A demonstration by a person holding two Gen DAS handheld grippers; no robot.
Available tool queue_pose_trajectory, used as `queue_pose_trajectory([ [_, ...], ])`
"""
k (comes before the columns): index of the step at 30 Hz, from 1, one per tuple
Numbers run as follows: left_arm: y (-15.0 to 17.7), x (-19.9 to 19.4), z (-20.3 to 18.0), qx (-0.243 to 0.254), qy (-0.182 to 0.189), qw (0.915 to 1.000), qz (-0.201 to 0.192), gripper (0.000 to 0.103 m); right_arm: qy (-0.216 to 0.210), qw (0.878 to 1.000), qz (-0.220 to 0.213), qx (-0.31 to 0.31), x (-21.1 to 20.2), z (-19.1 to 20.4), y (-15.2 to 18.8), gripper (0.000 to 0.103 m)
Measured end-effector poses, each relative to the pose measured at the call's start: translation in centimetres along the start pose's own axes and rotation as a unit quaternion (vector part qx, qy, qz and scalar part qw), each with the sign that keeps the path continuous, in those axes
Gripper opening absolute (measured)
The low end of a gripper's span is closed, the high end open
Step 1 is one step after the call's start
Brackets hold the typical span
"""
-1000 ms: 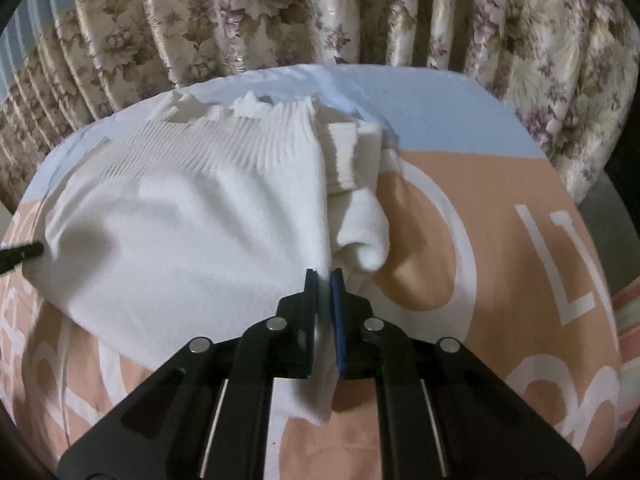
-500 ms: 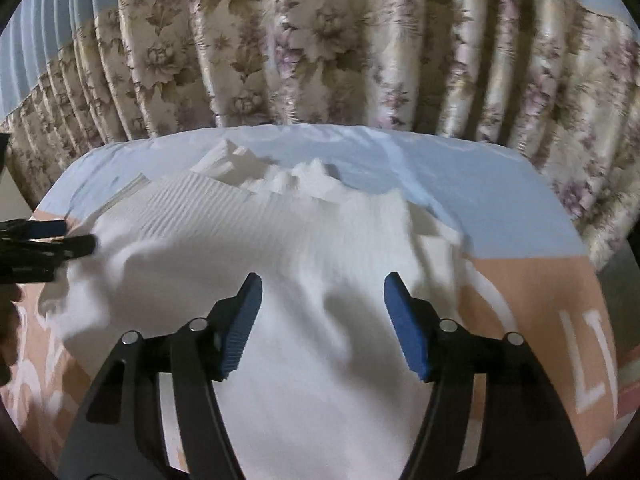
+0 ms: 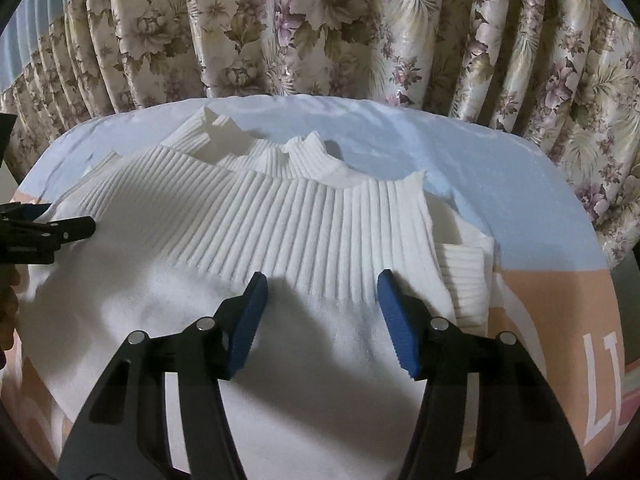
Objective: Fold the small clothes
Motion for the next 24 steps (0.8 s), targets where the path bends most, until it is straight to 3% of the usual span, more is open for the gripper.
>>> queue_pose_trajectory([
  [3, 0.0, -0.7, -0.3, 0.006, -0.009, 0.9999, 0.001, 0.101, -0.002, 1.000, 0.000, -0.001, -0.4, 0.0, 0.0, 0.063],
  [7, -0.1, -2.2, -0.7, 0.015, -0.016, 0.9997, -0.005, 0.101, -0.012, 0.999, -0.016, 0.030, -2.6, -1.4, -0.2, 0.083],
  [12, 0.0, -4.7, -1.6, 0.010, 0.023, 0.9994, -0.025, 0.101, -0.013, 0.998, -0.017, 0.066, -5.2, -3.5, 0.2, 0.100],
  [20, 2.2, -6.4, -2.8, 0.041, 0.004, 0.9985, -0.037, 0.101, 0.016, 0.994, -0.008, 0.112, -7.8, -7.0, 3.0, 0.100],
  [24, 4.1, -6.3, -4.5, 0.051, 0.017, 0.9986, -0.001, 0.101, 0.028, 0.991, 0.011, 0.133, -7.4, -8.3, 4.6, 0.100],
])
Point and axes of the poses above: each gripper's, at about its wrist camera, not at the fingertips, and x roughly the way its jaws point, z to its left, y to its underside, the point moved 7 cm from there along x, roughly the way its jaws point, and after that the axes turned 8 degrees about y, right-handed, at the moved point
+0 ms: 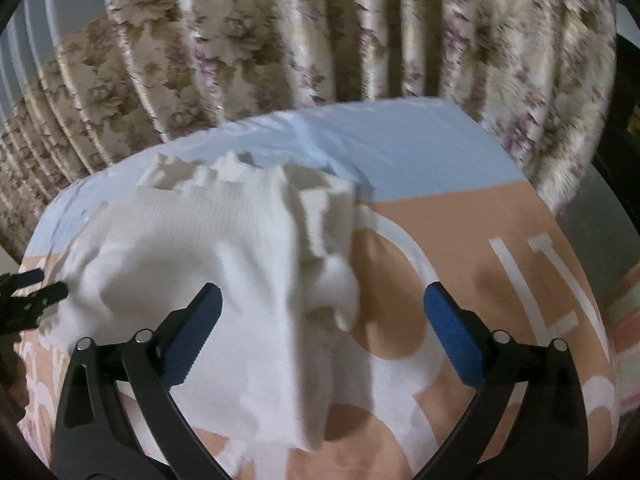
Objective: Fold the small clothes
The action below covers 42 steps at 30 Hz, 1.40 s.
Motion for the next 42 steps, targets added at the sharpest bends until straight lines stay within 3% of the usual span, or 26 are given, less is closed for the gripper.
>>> queue_pose_trajectory([
  [5, 1.0, 0.6, -1.3, -0.020, 0.028, 0.9994, 0.008, 0.101, -0.036, 0.999, 0.020, -0.003, 0.3, -0.4, 1.5, 0.100],
  [11, 1.6, 1.5, -2.5, -0.003, 0.013, 0.9998, 0.017, 0.101, -0.083, 0.994, 0.049, 0.059, 1.7, -1.7, 2.8, 0.100],
  [20, 2.0, 2.0, -2.6, 0.000, 0.007, 0.9996, 0.028, 0.101, -0.089, 0.994, 0.052, 0.044, 2.5, -0.5, 2.5, 0.099],
  [28, 2.3, 2.6, -2.6, 0.002, 0.004, 0.9992, 0.039, 0.101, -0.111, 0.991, 0.044, 0.055, 2.9, -0.7, 0.5, 0.074],
  [33, 2.4, 2.7, -3.1, 0.011, 0.003, 0.9991, 0.042, 0.101, -0.088, 0.995, 0.009, 0.049, 1.1, -1.4, -0.3, 0.072],
  [35, 2.4, 2.7, -3.2, 0.014, 0.002, 0.9991, 0.041, 0.101, -0.078, 0.996, 0.001, 0.048, 0.7, -1.9, -0.3, 0.061],
  [37, 2.3, 2.7, -3.3, 0.015, 0.003, 0.9991, 0.039, 0.101, -0.074, 0.996, 0.010, 0.049, 0.8, -2.4, 0.0, 0.039],
  [42, 2.2, 2.8, -3.3, 0.011, 0.004, 0.9991, 0.040, 0.101, -0.078, 0.996, 0.032, 0.043, 2.4, -1.6, 0.3, 0.026],
])
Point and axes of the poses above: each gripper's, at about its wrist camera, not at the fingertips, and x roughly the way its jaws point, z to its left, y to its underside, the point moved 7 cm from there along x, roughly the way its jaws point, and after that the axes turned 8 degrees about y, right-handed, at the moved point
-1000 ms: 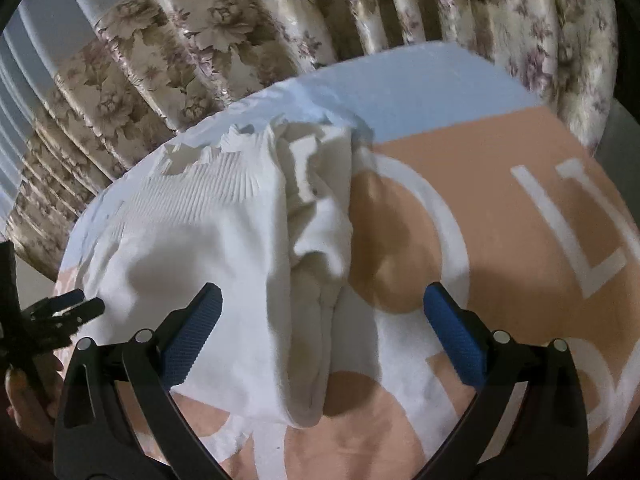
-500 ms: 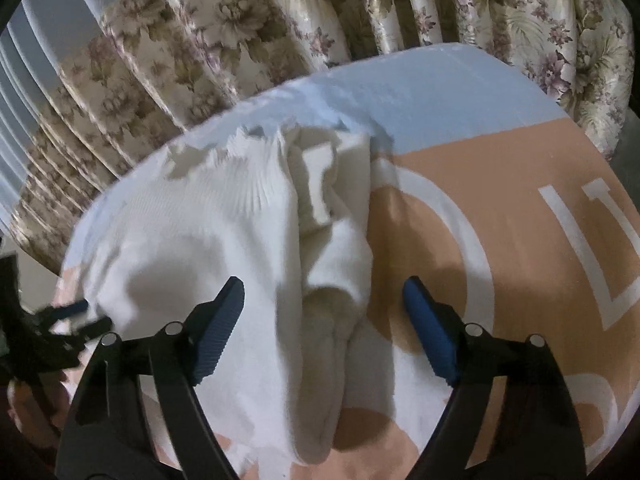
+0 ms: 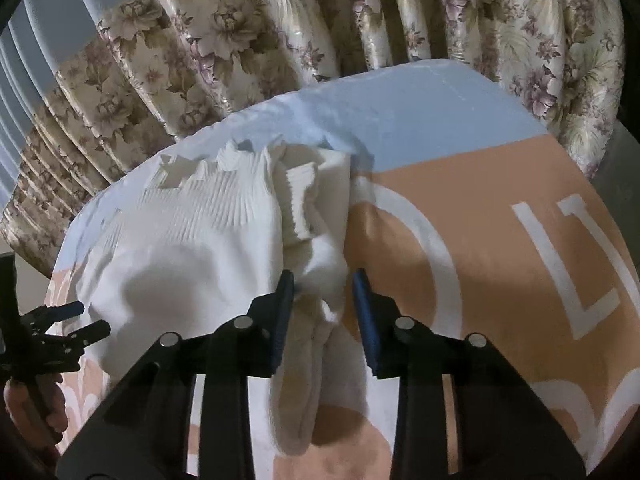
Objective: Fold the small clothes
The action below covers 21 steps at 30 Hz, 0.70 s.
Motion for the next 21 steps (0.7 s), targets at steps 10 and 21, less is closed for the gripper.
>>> queue_pose_trajectory([
  [10, 0.0, 0.2, 0.1, 0.001, -0.003, 1.0000, 0.002, 0.101, 0.046, 0.996, 0.010, -0.078, 0.7, 1.4, 2.3, 0.012],
  [21, -0.4, 0.0, -0.4, 0.013, -0.005, 0.9999, -0.002, 0.101, 0.008, 0.999, -0.022, -0.043, -1.6, 1.4, 1.2, 0.092],
])
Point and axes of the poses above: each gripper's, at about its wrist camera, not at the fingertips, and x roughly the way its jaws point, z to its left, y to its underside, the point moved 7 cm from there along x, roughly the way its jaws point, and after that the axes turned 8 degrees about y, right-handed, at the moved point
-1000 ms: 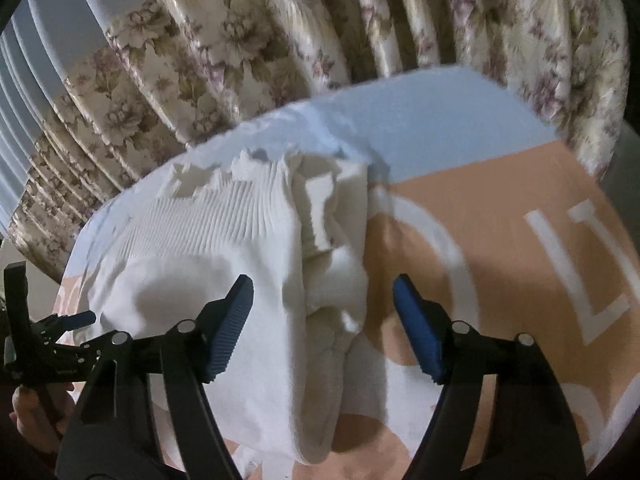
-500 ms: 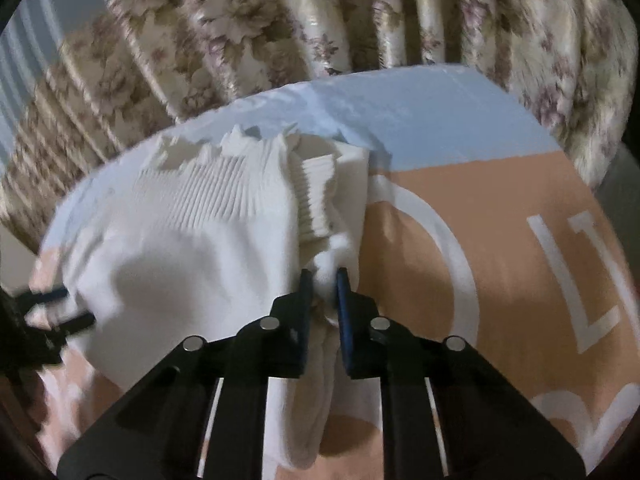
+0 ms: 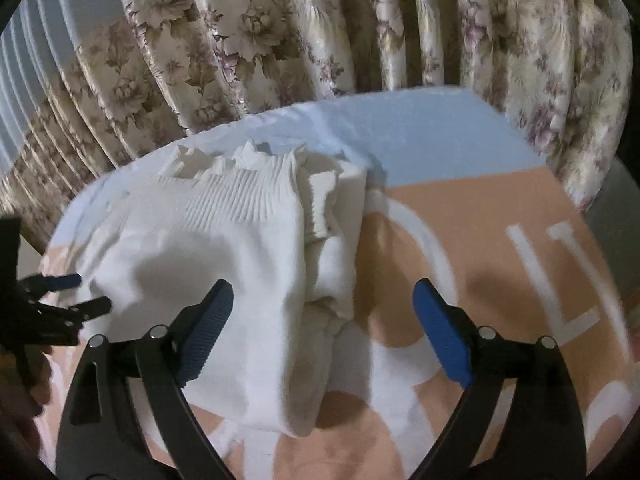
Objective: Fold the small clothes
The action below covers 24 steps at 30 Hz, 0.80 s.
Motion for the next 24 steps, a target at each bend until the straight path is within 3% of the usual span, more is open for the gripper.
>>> queue_pose_trajectory([
  [5, 0.4, 0.2, 0.0, -0.001, 0.002, 1.0000, 0.005, 0.101, 0.003, 1.000, 0.024, -0.008, 1.9, 0.9, 1.2, 0.087],
  [7, 0.5, 0.3, 0.2, -0.002, 0.002, 1.0000, 0.007, 0.101, 0.002, 0.999, 0.035, -0.010, 2.8, 1.2, 1.6, 0.070],
  [12, 0.5, 0.6, 0.7, -0.015, 0.004, 0.9998, 0.010, 0.101, 0.003, 0.999, 0.042, -0.011, 4.1, 1.7, 1.4, 0.059],
  [19, 0.5, 1.2, 0.6, -0.029, 0.006, 0.9995, 0.013, 0.101, -0.027, 0.998, 0.057, 0.025, 5.2, 1.5, -0.2, 0.059],
  [24, 0.3, 1.5, 0.0, -0.030, 0.007, 0.9994, 0.014, 0.101, -0.042, 0.996, 0.066, 0.042, 4.4, 1.2, 0.7, 0.059],
])
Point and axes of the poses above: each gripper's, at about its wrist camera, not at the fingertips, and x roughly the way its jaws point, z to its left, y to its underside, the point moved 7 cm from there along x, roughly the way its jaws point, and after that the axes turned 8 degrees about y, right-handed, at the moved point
